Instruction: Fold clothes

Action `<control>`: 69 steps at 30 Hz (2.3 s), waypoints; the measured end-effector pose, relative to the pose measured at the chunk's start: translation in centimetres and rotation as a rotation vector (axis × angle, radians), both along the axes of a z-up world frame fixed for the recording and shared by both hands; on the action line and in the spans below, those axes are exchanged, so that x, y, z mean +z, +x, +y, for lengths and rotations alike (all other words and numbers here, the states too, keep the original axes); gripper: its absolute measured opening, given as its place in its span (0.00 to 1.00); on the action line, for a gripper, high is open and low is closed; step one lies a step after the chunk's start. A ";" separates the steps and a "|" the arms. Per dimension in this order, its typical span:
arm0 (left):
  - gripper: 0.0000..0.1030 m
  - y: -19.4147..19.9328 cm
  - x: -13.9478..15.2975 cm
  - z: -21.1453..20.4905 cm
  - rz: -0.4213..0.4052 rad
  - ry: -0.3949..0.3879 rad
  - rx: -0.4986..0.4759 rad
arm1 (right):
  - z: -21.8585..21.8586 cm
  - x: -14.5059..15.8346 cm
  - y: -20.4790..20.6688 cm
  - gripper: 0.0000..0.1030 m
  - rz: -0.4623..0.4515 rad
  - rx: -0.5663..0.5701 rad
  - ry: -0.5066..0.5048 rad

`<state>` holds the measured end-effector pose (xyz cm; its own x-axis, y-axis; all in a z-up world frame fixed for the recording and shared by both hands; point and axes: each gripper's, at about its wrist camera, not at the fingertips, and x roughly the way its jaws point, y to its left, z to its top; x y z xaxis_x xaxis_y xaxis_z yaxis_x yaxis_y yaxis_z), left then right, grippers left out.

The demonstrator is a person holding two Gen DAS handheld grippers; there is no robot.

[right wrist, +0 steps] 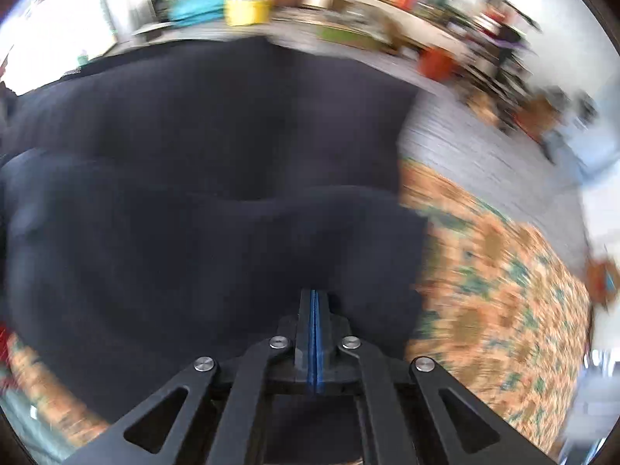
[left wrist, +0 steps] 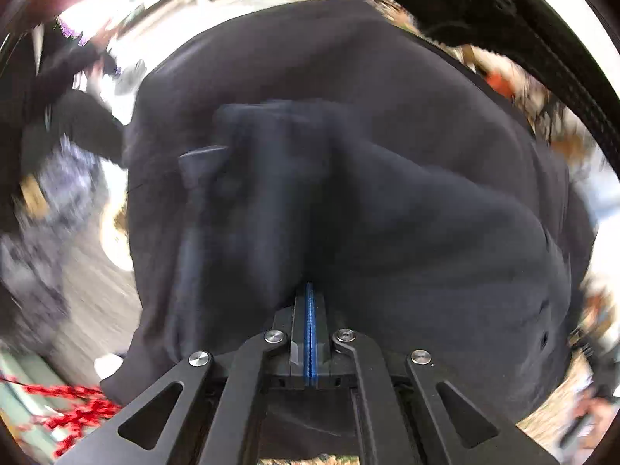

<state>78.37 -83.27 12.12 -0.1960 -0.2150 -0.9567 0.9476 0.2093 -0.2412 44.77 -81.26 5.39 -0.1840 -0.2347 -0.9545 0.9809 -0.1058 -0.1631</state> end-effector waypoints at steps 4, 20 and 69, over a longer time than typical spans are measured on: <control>0.00 3.3 0.9 0.1 0.124 -0.051 0.090 | 1.6 -0.6 -3.8 0.00 -0.192 -0.028 -0.066; 0.00 4.8 1.6 1.4 0.057 0.119 0.115 | 6.0 0.4 5.3 0.03 -0.247 0.152 -0.027; 0.88 -11.2 11.7 17.8 -0.277 -0.311 -0.377 | 22.9 11.5 5.2 0.84 -0.236 0.094 -0.224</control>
<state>67.18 -65.45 23.84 -0.0648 -0.4590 -0.8861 0.9797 -0.1979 0.0309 50.00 -58.38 16.89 0.0688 -0.4488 -0.8910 0.9960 -0.0205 0.0873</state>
